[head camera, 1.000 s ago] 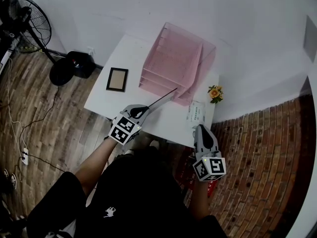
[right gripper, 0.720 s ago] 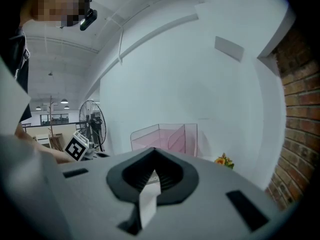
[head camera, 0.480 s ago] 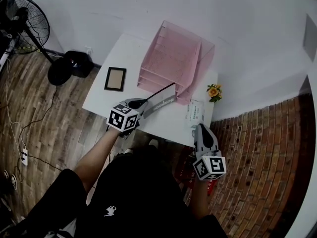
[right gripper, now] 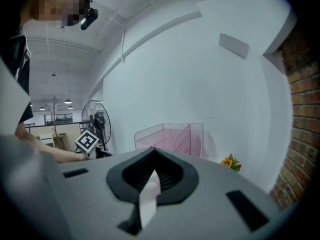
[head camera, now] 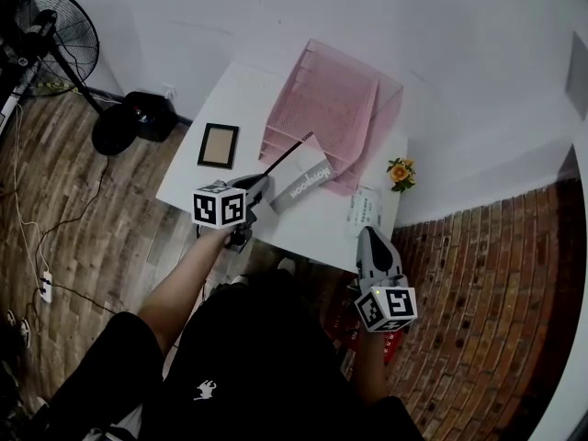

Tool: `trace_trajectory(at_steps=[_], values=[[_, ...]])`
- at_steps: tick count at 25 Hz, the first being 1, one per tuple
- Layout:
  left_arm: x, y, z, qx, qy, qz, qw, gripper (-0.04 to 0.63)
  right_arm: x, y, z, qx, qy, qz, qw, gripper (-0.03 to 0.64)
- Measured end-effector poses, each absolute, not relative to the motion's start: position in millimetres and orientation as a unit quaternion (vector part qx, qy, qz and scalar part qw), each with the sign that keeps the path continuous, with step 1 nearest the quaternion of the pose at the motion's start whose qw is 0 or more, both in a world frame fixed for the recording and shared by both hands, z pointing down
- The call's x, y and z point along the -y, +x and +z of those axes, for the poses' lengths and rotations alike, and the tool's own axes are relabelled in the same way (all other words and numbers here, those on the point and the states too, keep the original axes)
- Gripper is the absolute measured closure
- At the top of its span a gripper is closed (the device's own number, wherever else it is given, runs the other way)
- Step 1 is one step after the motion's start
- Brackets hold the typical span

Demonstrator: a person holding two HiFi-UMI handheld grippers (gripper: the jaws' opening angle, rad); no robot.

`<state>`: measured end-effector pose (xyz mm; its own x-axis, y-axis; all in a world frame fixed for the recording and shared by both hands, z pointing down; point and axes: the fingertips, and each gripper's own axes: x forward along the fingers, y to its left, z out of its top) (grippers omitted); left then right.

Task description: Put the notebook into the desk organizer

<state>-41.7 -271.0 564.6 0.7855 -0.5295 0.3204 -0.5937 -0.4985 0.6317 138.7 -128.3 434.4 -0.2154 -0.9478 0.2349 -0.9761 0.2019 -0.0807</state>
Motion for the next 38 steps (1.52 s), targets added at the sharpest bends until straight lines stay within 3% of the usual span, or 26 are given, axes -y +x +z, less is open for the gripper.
trace_trajectory(at_steps=[14,38], values=[[283,-42,566,0.36,0.827,-0.037,0.429,0.584,179,91,473,0.804,0.567,0.144,0.108,0.615],[329,-13,590,0.385,0.745,-0.139,0.527,0.584,235,74,499,0.8,0.559,0.207,0.071,0.615]])
